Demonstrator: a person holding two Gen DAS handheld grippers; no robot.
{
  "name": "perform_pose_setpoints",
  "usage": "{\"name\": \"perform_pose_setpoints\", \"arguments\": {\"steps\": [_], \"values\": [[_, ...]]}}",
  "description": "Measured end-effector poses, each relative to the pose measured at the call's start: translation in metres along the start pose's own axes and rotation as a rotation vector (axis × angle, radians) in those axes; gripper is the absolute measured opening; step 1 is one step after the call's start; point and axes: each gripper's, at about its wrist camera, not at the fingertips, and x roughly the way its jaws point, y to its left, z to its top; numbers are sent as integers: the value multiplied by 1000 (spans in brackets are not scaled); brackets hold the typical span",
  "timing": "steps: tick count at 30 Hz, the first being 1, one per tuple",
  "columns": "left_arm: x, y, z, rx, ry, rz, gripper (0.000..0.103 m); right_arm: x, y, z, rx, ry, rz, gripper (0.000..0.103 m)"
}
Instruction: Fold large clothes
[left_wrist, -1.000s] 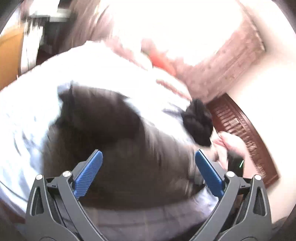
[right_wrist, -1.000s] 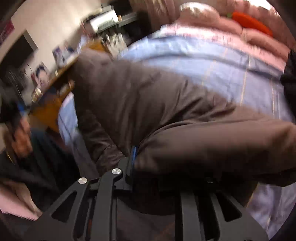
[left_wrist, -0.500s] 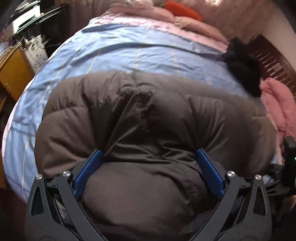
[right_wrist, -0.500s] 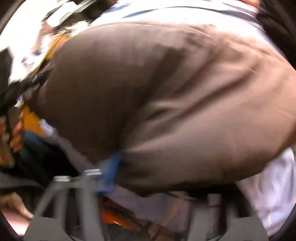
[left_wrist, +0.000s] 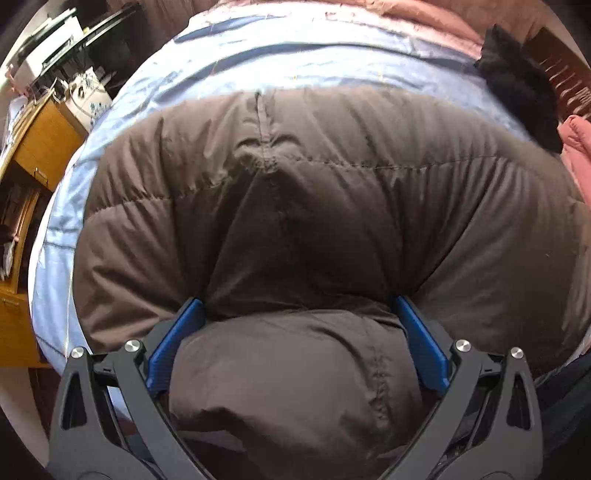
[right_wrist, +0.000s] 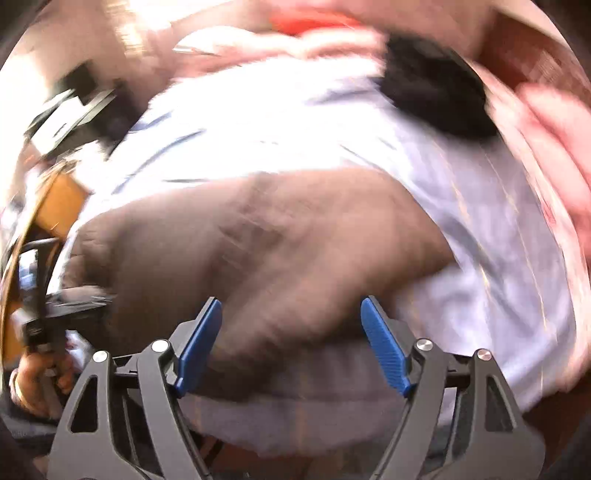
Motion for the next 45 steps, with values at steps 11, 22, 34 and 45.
{"name": "perform_pose_setpoints", "arguments": {"steps": [11, 22, 34, 45], "values": [[27, 5, -30, 12, 96, 86, 101, 106, 73, -51, -265, 265, -169, 64], [69, -9, -1, 14, 104, 159, 101, 162, 94, -47, -328, 287, -286, 67], [15, -2, -14, 9, -78, 122, 101, 151, 68, -33, -299, 237, -184, 70], [-9, 72, -3, -300, -127, -17, 101, 65, -35, 14, 73, 9, -149, 91]]}}
